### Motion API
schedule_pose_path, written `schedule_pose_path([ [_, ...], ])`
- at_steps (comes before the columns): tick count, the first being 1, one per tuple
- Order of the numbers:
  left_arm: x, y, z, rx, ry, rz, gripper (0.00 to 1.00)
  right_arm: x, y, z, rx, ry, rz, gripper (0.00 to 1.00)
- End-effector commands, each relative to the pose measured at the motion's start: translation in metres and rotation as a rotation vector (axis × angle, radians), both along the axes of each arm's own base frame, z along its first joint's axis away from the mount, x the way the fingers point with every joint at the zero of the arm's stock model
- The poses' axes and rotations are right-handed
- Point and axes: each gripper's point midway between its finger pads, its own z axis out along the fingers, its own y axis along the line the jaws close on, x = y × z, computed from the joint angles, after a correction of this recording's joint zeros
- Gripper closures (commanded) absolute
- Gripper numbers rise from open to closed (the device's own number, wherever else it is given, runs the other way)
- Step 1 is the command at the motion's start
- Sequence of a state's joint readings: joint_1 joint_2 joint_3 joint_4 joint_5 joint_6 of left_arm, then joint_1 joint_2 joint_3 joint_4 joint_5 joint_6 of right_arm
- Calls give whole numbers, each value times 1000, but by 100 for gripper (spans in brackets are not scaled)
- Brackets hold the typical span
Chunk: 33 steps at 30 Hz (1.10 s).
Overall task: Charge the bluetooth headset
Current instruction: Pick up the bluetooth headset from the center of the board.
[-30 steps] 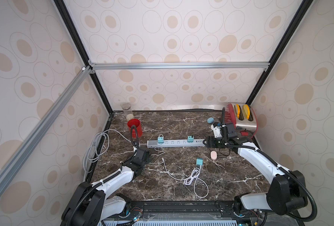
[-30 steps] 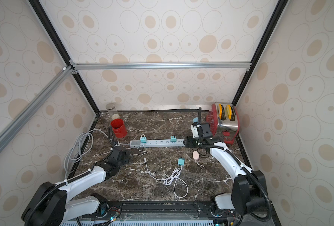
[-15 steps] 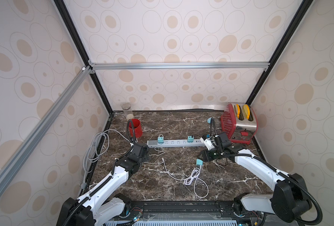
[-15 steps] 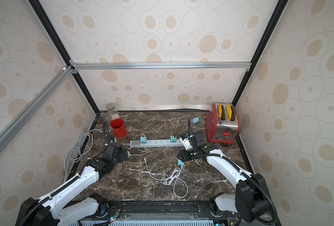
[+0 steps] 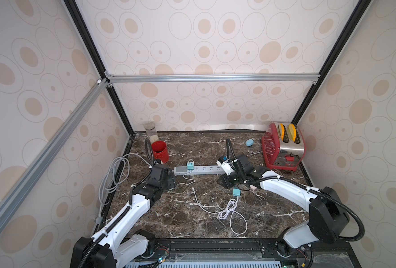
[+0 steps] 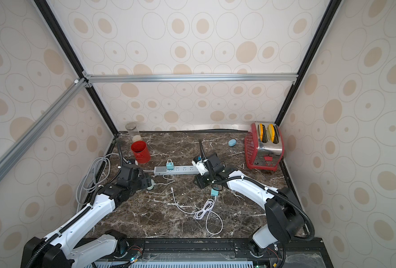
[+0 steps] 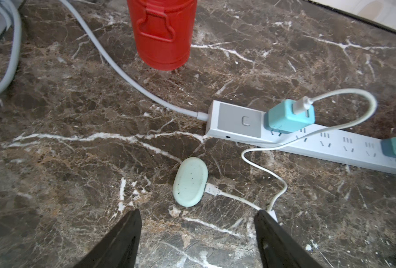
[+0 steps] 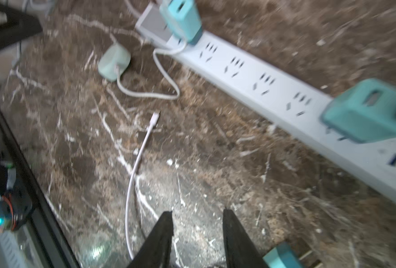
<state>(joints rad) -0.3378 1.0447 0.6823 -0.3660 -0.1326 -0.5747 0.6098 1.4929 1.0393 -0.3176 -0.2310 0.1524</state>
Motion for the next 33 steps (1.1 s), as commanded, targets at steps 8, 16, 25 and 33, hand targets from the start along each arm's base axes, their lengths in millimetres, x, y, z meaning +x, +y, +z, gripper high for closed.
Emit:
schedule_pose_path([
  [8, 21, -31, 19, -96, -69, -119, 26, 137, -138, 40, -156, -50, -698, 36],
  [16, 35, -42, 20, -125, -144, -167, 26, 242, -188, -20, -215, -5, -1011, 28],
  [25, 53, -58, -2, -117, -117, -234, 26, 305, -206, -70, -241, 4, -1128, 26],
  [33, 61, -74, 0, -144, -146, -318, 26, 325, -214, -88, -229, 10, -1191, 25],
])
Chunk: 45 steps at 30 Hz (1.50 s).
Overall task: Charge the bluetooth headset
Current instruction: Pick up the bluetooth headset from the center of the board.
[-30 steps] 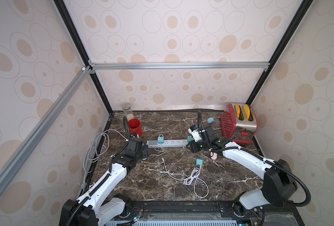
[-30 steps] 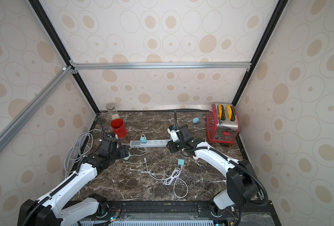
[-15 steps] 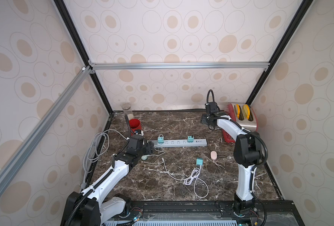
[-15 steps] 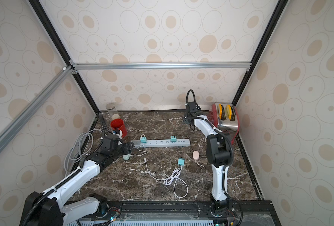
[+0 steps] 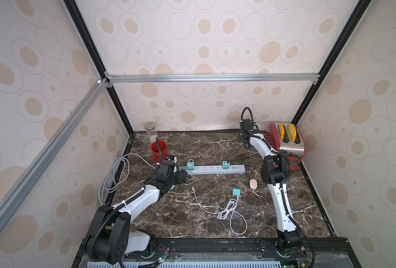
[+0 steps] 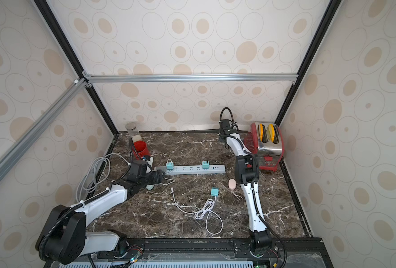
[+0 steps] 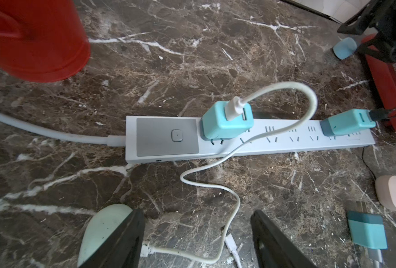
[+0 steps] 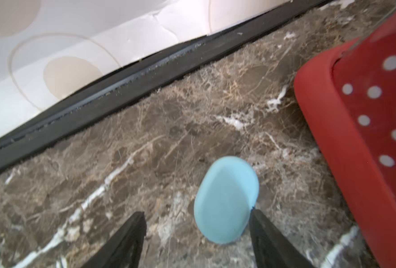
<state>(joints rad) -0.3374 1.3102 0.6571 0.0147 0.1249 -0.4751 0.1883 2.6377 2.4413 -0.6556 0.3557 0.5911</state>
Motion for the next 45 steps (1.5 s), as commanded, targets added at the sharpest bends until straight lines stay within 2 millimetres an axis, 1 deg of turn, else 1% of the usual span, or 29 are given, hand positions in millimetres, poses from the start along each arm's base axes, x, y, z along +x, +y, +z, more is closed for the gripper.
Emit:
schedule_pose_path([
  [1, 16, -16, 31, -31, -114, -83, 26, -9, -14, -12, -13, 44, -78, 25],
  [3, 14, -22, 33, -41, -126, -124, 26, -10, -16, -20, -5, 57, -88, 25],
  [5, 11, -26, 34, -45, -125, -162, 26, -11, -19, -24, -6, 65, -95, 25],
  [12, 7, -27, 28, -57, -100, -160, 27, -15, -23, -27, -28, 78, -104, 33],
  [19, 5, -25, 28, -53, -97, -156, 28, -15, -24, -31, 1, 80, -96, 47],
  [24, 4, -23, 28, -56, -95, -144, 28, -15, -21, -27, 1, 75, -62, 58],
  [26, 5, -24, 30, -72, -90, -131, 27, -14, -16, -17, -1, 61, -24, 59],
  [27, 7, -24, 32, -82, -92, -120, 27, -15, -13, -8, -13, 46, -6, 59],
  [28, 8, -24, 35, -92, -99, -114, 27, -18, -11, -5, -25, 42, 9, 59],
  [32, 12, -28, 44, -139, -126, -100, 27, -33, -6, 18, -33, 5, 46, 64],
  [34, 13, -28, 44, -150, -125, -94, 26, -41, -2, 28, -34, -10, 66, 65],
  [36, 12, -29, 43, -159, -122, -95, 27, -52, 6, 37, -18, -18, 95, 65],
  [39, 12, -32, 46, -175, -134, -105, 26, -73, 26, 52, 2, -28, 170, 65],
  [42, 17, -28, 57, -180, -160, -75, 22, -99, 51, 71, 35, -47, 276, 65],
  [43, 19, -28, 62, -190, -168, -67, 21, -108, 57, 78, 57, -62, 312, 65],
  [44, 23, -30, 69, -216, -179, -54, 20, -119, 75, 85, 87, -84, 377, 65],
  [45, 25, -31, 75, -247, -181, -42, 19, -128, 85, 90, 125, -99, 420, 65],
])
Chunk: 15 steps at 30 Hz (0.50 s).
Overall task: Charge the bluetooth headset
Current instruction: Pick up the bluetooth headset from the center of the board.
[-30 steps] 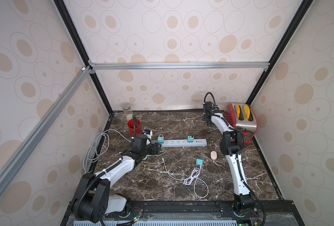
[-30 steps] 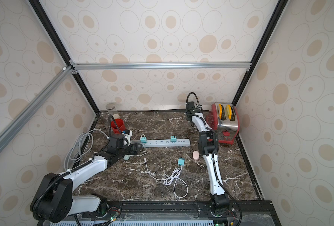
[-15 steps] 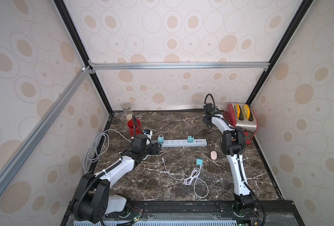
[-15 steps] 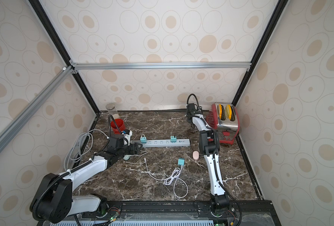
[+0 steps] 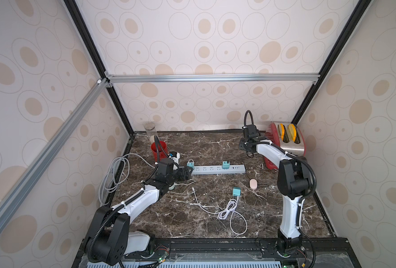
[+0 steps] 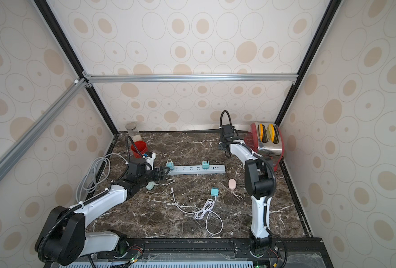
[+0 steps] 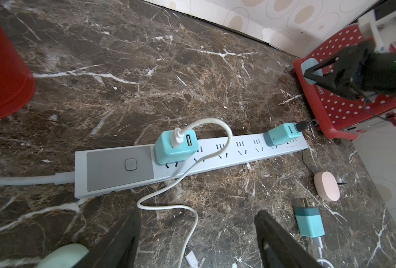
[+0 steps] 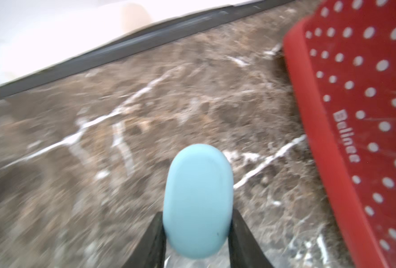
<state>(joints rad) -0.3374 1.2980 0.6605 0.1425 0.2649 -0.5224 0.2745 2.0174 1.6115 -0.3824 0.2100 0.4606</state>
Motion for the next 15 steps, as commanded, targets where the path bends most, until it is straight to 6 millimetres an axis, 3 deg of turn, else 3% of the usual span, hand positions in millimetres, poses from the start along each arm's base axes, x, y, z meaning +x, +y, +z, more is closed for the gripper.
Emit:
schedule_pose_path([
  [1, 20, -5, 48, -134, -78, 61, 18, -24, 45, 36, 142, -89, 199, 65],
  [6, 32, -24, 77, -461, -39, 114, 15, -71, 81, 72, 299, -151, 415, 65],
  [10, 43, -44, 105, -729, -12, 99, 21, -105, 110, 101, 355, -188, 576, 65],
  [15, 37, -80, 136, -744, -48, -5, 25, -130, 134, 119, 420, -200, 680, 66],
])
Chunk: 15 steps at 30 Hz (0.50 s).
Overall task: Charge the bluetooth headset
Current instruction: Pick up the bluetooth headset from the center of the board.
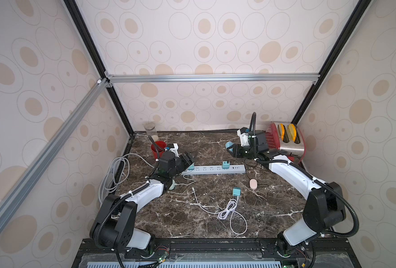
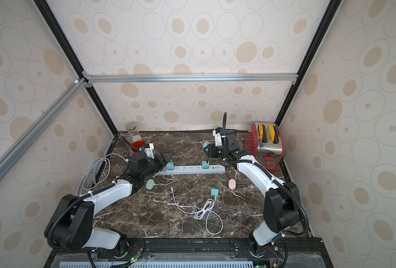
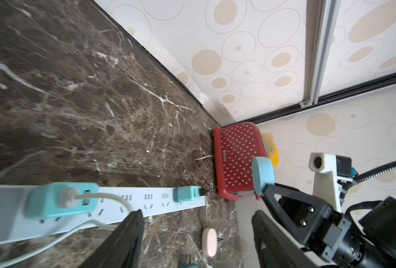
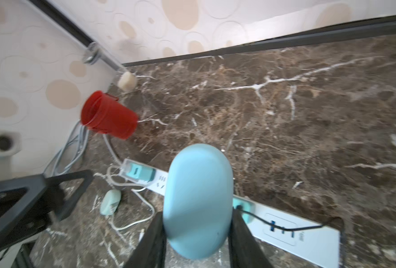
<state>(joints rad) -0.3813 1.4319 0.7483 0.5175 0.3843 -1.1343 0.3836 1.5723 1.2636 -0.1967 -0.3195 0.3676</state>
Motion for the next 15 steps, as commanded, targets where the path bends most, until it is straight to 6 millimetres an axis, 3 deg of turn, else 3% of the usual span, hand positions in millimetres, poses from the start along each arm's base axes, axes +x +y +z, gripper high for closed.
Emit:
schedule_pose_path([
  [1, -5, -30, 73, -123, -144, -70, 25, -20, 24, 18, 60, -35, 134, 66],
  [9, -9, -35, 95, -121, -150, -80, 29, -40, 48, 22, 56, -69, 274, 65],
  [15, -14, -53, 89, -129, -70, -132, 31, -39, 52, 29, 49, -102, 279, 65],
])
